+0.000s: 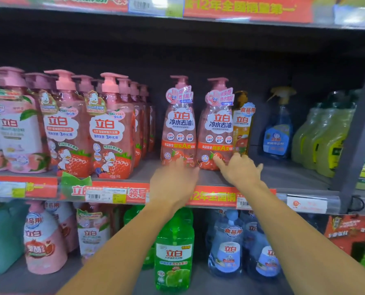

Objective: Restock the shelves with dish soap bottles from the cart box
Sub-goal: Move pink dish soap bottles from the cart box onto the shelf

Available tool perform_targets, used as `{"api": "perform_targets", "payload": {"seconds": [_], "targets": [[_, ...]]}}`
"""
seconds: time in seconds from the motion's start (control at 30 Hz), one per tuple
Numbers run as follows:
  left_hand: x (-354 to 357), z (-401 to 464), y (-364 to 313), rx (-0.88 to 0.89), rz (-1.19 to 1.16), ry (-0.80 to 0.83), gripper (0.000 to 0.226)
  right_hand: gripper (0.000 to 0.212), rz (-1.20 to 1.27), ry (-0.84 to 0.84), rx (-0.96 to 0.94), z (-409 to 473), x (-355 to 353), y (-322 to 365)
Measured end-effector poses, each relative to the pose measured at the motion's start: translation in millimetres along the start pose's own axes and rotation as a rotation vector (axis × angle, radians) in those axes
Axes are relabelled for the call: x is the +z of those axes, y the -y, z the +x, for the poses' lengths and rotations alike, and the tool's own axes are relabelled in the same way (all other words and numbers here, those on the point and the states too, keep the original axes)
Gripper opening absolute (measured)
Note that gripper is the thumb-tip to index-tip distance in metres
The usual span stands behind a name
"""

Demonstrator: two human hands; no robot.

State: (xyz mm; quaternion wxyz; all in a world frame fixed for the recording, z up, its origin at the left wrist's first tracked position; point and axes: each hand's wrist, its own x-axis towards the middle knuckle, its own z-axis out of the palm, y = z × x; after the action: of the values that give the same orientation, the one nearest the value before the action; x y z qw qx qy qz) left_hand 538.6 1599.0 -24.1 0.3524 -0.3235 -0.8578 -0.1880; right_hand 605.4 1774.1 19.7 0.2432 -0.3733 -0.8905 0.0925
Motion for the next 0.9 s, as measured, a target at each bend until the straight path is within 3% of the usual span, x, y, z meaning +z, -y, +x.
{"api": "perform_targets", "payload": {"seconds": [0.1, 0.23, 0.33, 0.4, 0.6, 0.73, 0.9], "targets": [[-3.0, -2.1, 1.2, 0.048, -0.009, 0.012, 0.069, 0.076, 0.001, -0.117, -0.073, -29.5, 1.9, -3.0], [-1.8, -0.9, 10.0, 0.149, 0.028, -0.040, 0.066, 0.083, -0.104, -0.137, -0.163, -72.2, 10.0, -10.4], [11.1, -21.7, 3.0, 0.369, 0.061, -0.132, 0.072, 0.089, -0.140, -0.183, -0.266, -105.8, 18.7, -29.1], [22.4, -54.6, -19.2, 0.444, 0.013, -0.101, 0.077, 0.083, -0.126, -0.186, -0.296, -131.8, 27.3, -49.9], [59.4, -172.3, -93.8, 0.534, -0.172, 0.224, 0.069, 0.083, -0.187, 0.091, -0.093, -235.6, 61.1, -151.7], [68.1, -235.0, -135.4, 0.608, -0.277, 0.444, 0.065, 0.103, -0.247, 0.302, 0.074, -307.4, 62.5, -221.0], [64.3, -300.9, -195.4, 0.703, -0.285, 0.592, 0.066, 0.086, -0.190, 0.382, 0.256, -377.6, 49.6, -292.7]]}}
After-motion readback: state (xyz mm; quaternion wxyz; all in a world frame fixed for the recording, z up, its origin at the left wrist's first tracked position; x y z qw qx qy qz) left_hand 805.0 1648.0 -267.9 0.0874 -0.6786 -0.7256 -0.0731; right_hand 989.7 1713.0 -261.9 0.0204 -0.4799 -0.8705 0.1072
